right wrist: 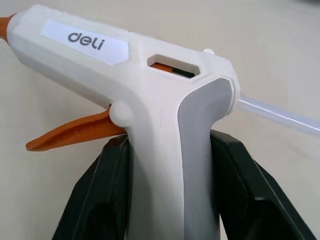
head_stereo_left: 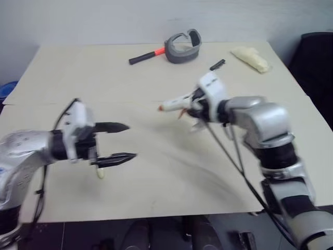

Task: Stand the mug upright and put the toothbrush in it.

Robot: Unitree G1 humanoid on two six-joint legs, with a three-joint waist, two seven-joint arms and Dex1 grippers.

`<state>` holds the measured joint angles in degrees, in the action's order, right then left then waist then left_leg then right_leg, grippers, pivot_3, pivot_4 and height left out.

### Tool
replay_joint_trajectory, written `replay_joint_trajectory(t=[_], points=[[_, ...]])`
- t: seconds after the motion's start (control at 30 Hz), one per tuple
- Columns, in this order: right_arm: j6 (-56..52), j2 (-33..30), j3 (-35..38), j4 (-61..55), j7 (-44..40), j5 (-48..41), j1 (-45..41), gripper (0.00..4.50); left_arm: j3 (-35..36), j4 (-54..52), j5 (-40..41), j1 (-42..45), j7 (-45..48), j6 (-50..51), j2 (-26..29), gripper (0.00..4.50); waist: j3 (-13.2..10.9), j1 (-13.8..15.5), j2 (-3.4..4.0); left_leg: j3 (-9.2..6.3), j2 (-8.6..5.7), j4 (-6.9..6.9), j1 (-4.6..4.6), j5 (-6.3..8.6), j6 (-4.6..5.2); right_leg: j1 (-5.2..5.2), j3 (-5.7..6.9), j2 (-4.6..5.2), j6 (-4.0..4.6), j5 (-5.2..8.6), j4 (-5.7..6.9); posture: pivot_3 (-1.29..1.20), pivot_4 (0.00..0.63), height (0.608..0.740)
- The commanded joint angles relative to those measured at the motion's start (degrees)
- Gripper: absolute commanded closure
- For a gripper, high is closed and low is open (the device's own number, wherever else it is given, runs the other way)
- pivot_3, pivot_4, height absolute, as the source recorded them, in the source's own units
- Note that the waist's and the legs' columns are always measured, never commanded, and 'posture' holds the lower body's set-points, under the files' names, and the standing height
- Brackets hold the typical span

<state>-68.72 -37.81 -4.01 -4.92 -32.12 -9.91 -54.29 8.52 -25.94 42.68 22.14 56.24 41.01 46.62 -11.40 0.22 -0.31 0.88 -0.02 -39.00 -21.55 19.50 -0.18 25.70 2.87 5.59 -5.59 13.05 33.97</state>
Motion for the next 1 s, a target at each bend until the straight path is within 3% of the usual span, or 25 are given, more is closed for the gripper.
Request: replay_joint_trajectory(t=[0.03, 0.17, 0.4, 0.63, 0.73, 0.97, 1.0], points=[[1.33, -9.02, 8.97, 0.42, 1.36, 2.04, 1.62, 2.63, -4.63, 1.7, -0.02, 4.64, 0.03, -0.66, -3.35, 0.0, 0.0, 0.6, 0.0, 0.04, 0.0, -0.01, -0.04, 0.0, 0.0, -0.02, 0.01, -0.01, -0.02, -0.01, -0.07, 0.0, 0.15, 0.74], [1.26, -16.85, 15.89, 0.95, 0.75, 2.04, 10.19, 2.63, -10.01, 5.32, -1.93, 9.85, 1.44, -2.47, -8.24, 0.0, 0.01, 0.23, -0.03, 0.32, 0.03, 0.0, 0.03, 0.02, 0.03, -0.06, -0.08, -0.02, -0.09, -0.03, -0.22, 0.0, 0.15, 0.74], [3.37, -20.87, 29.42, 2.17, 3.89, 3.62, 26.6, 2.63, -14.93, 8.58, -3.97, 14.25, 4.03, -4.93, -13.48, 0.0, -0.04, -0.09, 0.05, 0.64, -0.04, -0.05, 0.2, -0.09, 0.24, -0.1, -0.46, 0.01, -0.35, -0.18, -0.13, 0.0, 0.15, 0.74], [6.68, -13.84, 39.5, -2.97, 8.96, 4.6, 42.63, 2.63, -15.28, 10.11, -4.88, 15.2, 6.42, -5.63, -13.6, 0.0, -0.04, -0.4, 0.05, 0.78, -0.12, -0.1, 0.46, -0.14, 0.4, -0.23, -0.9, -0.03, -0.38, -0.22, -0.1, 0.0, 0.15, 0.74], [5.68, -9.93, 41.71, -5.29, 10.14, 3.01, 43.8, 2.63, -15.32, 10.95, -5.46, 15.77, 7.31, -6.03, -13.33, 0.0, -0.05, -0.56, 0.04, 0.91, -0.08, -0.09, 0.47, -0.2, 0.42, -0.26, -1.23, -0.15, -0.37, -0.22, -0.08, 0.0, 0.15, 0.74], [9.89, -7.31, 42.53, -2.82, 11.7, 2.55, 46.09, 2.63, -15.2, 11.9, -6.35, 16.45, 8.22, -6.5, -13.04, 0.0, -0.03, -0.28, 0.08, 1.06, -0.18, -0.09, 0.57, -0.18, 0.51, -0.24, -1.54, -0.13, -0.58, -0.34, -0.15, 0.0, 0.15, 0.74], [10.93, -6.94, 42.8, -2.66, 11.93, 2.49, 46.38, 2.28, -15.19, 11.76, -6.42, 16.42, 8.2, -6.46, -12.97, 0.0, -0.03, -0.28, 0.07, 1.08, -0.18, -0.09, 0.58, -0.16, 0.54, -0.24, -1.52, -0.13, -0.6, -0.36, -0.15, 0.0, 0.15, 0.74]])
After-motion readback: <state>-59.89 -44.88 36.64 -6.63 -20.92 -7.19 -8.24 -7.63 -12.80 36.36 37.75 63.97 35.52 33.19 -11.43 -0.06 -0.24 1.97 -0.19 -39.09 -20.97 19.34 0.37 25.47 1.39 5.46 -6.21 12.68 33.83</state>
